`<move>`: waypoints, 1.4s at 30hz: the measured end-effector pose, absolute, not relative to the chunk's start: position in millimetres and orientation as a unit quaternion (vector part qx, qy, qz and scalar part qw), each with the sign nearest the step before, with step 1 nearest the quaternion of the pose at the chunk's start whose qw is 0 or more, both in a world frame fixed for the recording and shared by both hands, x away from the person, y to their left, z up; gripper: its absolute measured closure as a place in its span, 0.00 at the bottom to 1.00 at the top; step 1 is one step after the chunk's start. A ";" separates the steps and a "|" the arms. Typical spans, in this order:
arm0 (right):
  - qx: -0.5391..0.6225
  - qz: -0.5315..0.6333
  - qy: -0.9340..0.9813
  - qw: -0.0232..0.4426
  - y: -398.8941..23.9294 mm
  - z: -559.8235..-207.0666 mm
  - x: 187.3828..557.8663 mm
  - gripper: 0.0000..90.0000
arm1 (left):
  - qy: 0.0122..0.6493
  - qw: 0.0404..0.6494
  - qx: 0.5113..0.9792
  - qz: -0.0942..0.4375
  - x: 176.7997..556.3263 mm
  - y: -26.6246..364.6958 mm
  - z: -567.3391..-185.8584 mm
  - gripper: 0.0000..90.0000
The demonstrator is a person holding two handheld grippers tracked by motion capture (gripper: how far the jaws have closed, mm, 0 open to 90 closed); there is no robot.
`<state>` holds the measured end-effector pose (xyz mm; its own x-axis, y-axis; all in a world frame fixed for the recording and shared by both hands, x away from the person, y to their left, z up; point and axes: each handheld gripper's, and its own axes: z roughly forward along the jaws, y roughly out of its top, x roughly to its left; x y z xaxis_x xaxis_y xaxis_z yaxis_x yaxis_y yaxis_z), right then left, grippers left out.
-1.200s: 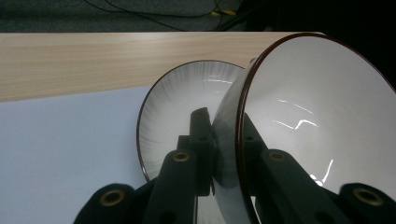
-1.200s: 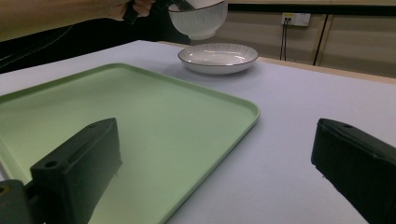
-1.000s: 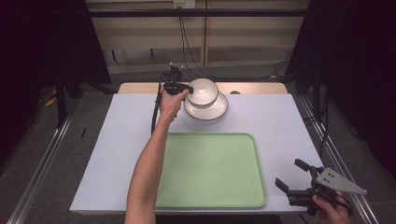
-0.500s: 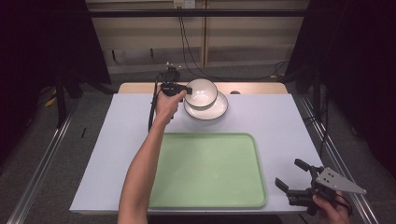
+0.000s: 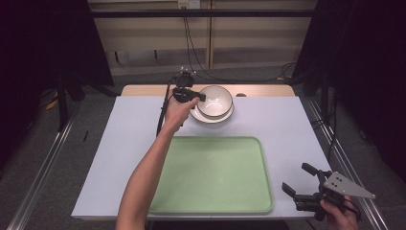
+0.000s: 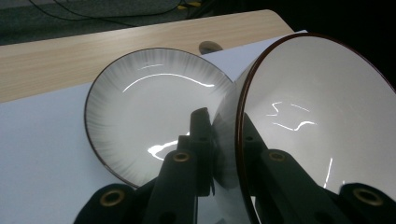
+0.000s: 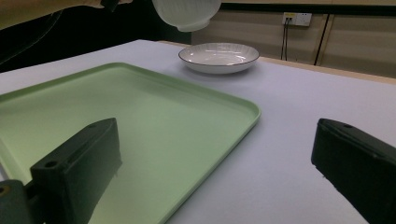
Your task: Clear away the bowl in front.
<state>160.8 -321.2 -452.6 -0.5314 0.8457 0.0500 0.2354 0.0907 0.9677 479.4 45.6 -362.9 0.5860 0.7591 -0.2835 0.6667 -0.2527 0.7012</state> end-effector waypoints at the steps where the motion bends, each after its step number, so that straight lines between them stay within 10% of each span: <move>1: 0.395 0.546 0.684 0.279 -321.2 -452.6 160.8 0.01 | 0.452 0.412 0.789 0.056 479.4 45.6 -362.9 0.91; 42: 0.387 0.551 0.682 0.286 -322.4 -451.4 159.3 0.01 | 0.382 0.392 0.837 -0.028 436.8 -33.1 -401.3 0.91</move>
